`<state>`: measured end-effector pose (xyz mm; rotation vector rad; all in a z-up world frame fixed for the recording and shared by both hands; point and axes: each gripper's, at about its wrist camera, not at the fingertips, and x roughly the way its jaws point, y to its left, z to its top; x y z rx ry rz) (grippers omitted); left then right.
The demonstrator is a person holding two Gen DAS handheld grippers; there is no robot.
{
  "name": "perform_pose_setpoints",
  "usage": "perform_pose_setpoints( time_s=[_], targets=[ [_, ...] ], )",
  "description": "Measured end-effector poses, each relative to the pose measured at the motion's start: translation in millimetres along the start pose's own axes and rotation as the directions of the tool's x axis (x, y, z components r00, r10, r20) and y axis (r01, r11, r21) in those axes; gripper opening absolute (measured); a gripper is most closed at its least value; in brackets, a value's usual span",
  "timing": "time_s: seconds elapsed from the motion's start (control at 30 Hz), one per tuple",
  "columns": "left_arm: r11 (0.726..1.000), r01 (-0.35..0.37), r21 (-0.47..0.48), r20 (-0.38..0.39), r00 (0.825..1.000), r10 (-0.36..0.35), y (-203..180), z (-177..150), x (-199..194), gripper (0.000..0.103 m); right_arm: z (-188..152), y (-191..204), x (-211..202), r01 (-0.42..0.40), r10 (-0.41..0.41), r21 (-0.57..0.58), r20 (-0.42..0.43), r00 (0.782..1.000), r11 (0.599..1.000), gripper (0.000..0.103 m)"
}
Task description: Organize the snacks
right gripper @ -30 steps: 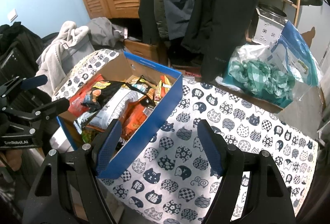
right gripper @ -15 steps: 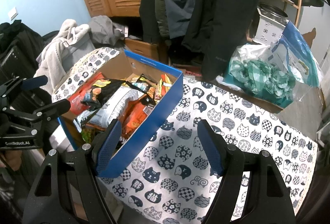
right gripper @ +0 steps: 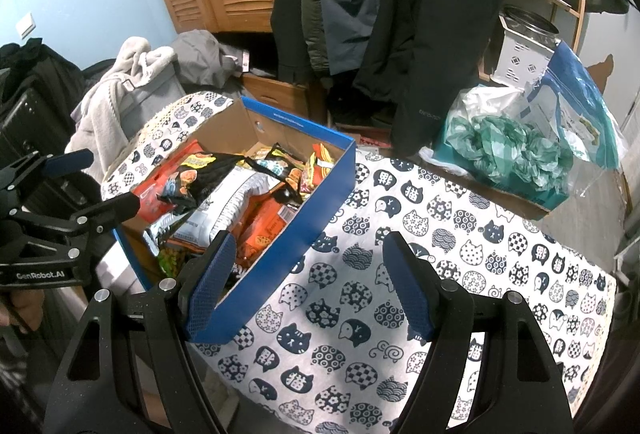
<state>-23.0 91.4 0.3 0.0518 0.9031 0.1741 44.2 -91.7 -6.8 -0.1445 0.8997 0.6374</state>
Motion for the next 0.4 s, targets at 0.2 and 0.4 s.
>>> perform_pose_setpoints(
  time_s=[0.2,0.4],
  targets=[
    [1.000,0.006,-0.002,-0.001,1.000,-0.006,0.4,0.6,-0.3,0.096,-0.4,0.2,0.6,0.000,0.000,-0.002,-0.004,1.000,1.000,0.075],
    [1.000,0.015,-0.008,-0.003,1.000,-0.015,0.6,0.9,-1.1,0.096,-0.6,0.2,1.1,0.000,0.000,-0.003,-0.005,1.000,1.000,0.075]
  ],
)
